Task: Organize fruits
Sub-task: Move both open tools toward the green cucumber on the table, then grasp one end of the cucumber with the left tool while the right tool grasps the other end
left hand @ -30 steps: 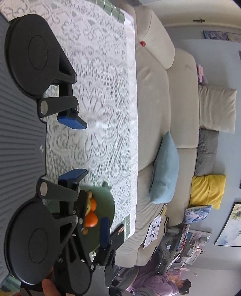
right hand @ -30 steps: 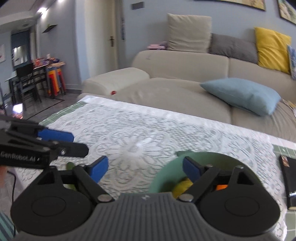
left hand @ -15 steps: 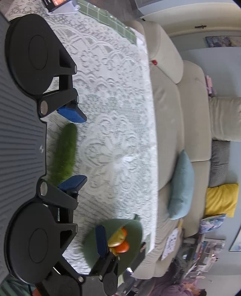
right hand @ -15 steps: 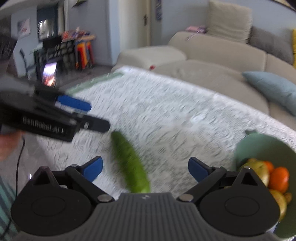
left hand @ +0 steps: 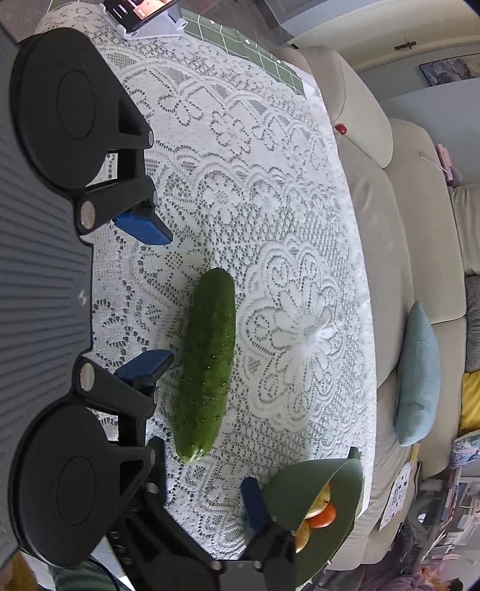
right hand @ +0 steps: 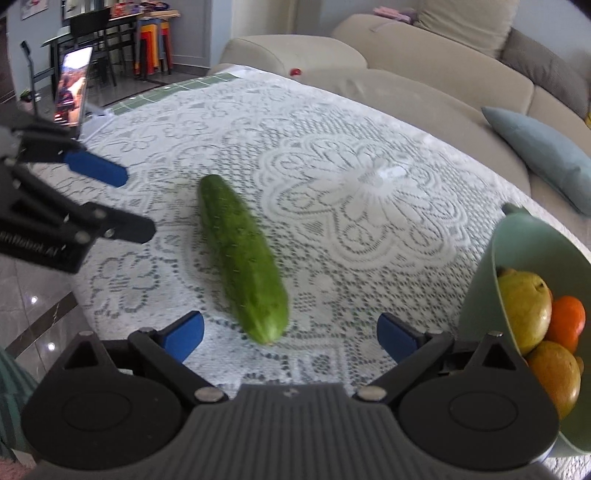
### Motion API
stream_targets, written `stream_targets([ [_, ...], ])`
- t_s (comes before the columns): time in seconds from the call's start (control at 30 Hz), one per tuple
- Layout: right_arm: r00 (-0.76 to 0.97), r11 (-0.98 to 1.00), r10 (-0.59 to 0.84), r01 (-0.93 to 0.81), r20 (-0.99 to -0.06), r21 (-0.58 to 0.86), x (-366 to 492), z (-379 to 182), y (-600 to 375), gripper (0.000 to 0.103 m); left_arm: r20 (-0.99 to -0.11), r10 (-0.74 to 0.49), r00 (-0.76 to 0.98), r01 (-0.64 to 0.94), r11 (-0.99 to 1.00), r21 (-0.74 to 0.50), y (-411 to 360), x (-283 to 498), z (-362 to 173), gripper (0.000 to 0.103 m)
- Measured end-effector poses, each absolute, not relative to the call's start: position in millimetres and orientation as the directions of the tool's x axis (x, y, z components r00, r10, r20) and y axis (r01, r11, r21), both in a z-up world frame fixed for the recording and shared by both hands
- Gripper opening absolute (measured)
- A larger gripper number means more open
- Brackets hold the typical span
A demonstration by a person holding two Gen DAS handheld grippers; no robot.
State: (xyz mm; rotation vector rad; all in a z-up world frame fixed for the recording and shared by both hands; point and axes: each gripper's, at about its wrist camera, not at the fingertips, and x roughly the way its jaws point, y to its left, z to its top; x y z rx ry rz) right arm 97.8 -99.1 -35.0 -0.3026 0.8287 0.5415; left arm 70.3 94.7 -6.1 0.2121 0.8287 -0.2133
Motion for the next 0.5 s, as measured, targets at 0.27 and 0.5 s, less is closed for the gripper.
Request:
stream_targets([
  [0.27,0.553,0.837,0.320,-0.545,-0.769,-0.043,101.5,-37.9,-104.2,0.098,-0.732,-0.137,0.668,0.293,0.952,0.089,90.2,73.7,-7.7,0.076],
  [0.5,0.628,0.855,0.297,-0.511,-0.720,-0.093,102.0,-28.1,-98.1,0.093,-0.730,-0.135,0.670,0.281,0.956,0.081,91.7,79.7,-9.9,0.076],
])
